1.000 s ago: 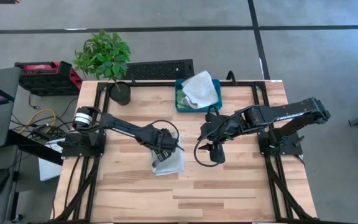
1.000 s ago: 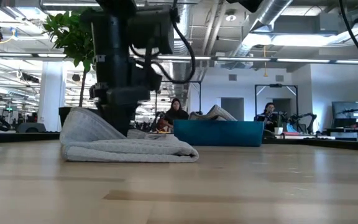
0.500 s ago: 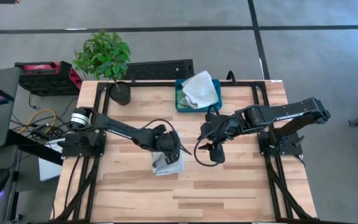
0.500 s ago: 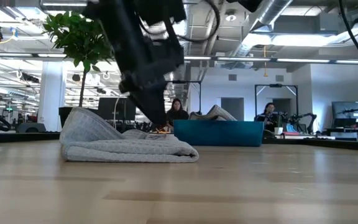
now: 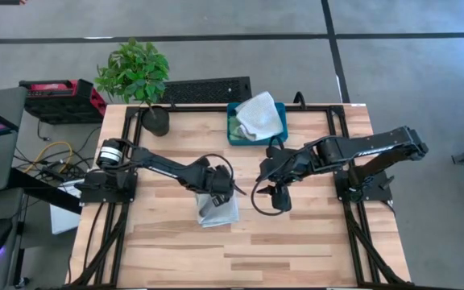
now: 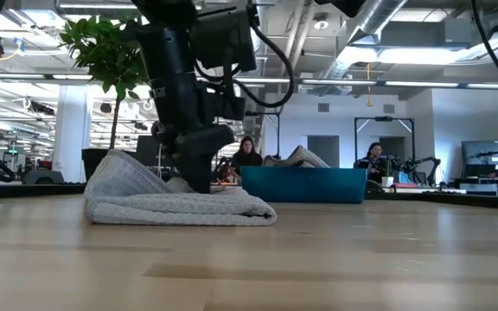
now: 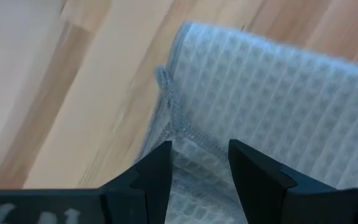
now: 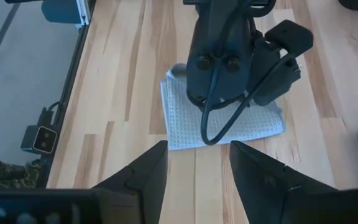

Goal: Fold microfiber towels
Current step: Fold the gray towel

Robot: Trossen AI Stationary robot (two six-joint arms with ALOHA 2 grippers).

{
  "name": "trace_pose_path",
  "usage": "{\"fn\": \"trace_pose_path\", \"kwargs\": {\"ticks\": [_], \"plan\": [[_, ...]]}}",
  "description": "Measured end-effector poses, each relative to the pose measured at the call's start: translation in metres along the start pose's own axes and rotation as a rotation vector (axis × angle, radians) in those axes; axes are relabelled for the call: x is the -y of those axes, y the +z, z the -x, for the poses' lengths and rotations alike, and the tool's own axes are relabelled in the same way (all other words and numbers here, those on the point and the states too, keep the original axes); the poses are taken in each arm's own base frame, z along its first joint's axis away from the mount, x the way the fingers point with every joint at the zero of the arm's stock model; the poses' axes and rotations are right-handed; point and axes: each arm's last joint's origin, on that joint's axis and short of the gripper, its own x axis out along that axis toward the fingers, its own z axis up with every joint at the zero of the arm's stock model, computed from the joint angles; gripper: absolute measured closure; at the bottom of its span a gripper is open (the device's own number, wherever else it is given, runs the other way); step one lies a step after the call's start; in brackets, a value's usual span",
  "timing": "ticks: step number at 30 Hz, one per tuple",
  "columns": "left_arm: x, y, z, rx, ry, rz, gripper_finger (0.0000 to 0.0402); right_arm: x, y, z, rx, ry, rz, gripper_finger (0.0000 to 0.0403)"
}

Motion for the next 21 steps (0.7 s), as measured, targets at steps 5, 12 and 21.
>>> {"fn": "trace_pose_path", "kwargs": {"ticks": [5,12,21], "plan": [[-0.003,-0.005,0.000,-0.055,0.025,0.016,0.0251,0.000,0.000,0.000,0.000,0.000,0.000,0.0207],[-0.008,-0.013,0.006,-0.137,0.085,0.048,0.0251,0.000,0.000,0.000,0.000,0.000,0.000,0.0207],[-0.004,-0.007,0.039,-0.187,0.138,0.059,0.0251,0.000,0.000,0.000,0.000,-0.001,-0.004,0.0207]]}}
